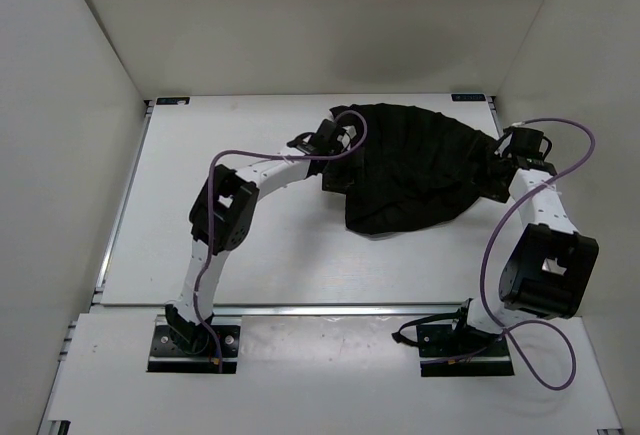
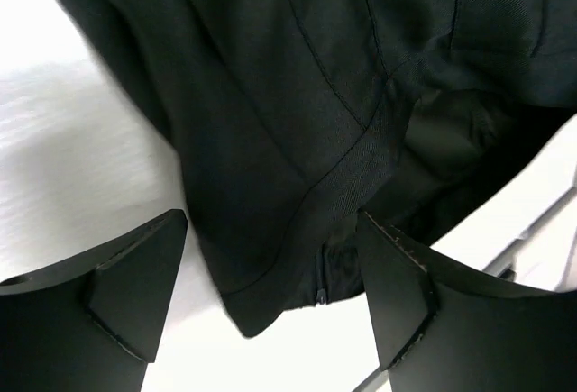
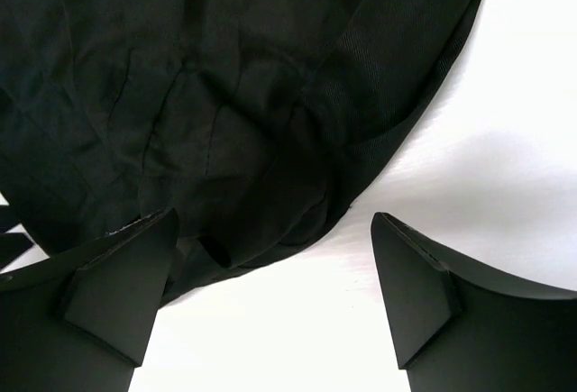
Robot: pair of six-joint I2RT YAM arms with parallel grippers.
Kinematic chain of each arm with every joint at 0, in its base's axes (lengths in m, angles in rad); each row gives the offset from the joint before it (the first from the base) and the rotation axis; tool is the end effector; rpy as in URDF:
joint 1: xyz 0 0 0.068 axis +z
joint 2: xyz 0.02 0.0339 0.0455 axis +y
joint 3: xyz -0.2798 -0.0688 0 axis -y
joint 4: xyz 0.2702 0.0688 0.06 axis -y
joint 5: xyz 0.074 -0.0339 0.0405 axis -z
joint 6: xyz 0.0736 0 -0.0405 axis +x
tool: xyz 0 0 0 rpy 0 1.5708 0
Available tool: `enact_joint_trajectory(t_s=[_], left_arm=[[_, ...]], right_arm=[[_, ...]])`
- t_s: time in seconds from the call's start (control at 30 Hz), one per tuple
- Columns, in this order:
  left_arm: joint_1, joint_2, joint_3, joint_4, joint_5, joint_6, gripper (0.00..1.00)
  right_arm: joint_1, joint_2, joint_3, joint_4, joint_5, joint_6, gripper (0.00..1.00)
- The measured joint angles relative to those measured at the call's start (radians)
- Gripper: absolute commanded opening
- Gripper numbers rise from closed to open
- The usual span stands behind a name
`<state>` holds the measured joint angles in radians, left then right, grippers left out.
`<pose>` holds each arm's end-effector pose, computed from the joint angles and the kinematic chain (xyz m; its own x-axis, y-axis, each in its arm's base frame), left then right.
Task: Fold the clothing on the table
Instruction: Flatten the skirt out
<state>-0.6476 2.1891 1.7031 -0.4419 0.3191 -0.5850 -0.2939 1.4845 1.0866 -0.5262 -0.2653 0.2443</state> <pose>0.4131 -0.3414 0.1532 -0.9313 0.0470 -0.3612 0.2501 0.8034 -0.5404 0.3460 -0.0845 0.2271 -0.7101 0.4588 -0.5340 0.3093 0.8847 0.3488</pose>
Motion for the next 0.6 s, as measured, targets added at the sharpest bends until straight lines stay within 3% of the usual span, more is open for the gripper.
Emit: enact_joint_trajectory(t_s=[0.2, 0.3, 0.43, 0.5, 0.6], left_arm=[[-0.065, 0.034, 0.063, -0.045, -0.092, -0.015, 0.72], [-0.094, 0.058, 0.121, -0.084, -0.153, -0.021, 0.74], [-0.133, 0.08, 0.172, -0.146, -0.255, -0.016, 0.7], [-0.148, 0.08, 0.172, -0.168, -0.295, -0.013, 0.59], [-0.161, 0.08, 0.171, -0.2, -0.34, -0.011, 0.15]], right_arm=[[0.007, -0.027, -0.022, 0.003, -0.002, -0.004, 0.85], [0.017, -0.034, -0.029, 0.006, 0.003, -0.01, 0.85], [0.039, -0.056, -0.05, 0.011, 0.013, -0.013, 0.85], [0.043, -0.074, -0.068, 0.014, 0.011, -0.012, 0.85], [0.042, -0.097, -0.091, 0.015, 0.012, -0.013, 0.84]])
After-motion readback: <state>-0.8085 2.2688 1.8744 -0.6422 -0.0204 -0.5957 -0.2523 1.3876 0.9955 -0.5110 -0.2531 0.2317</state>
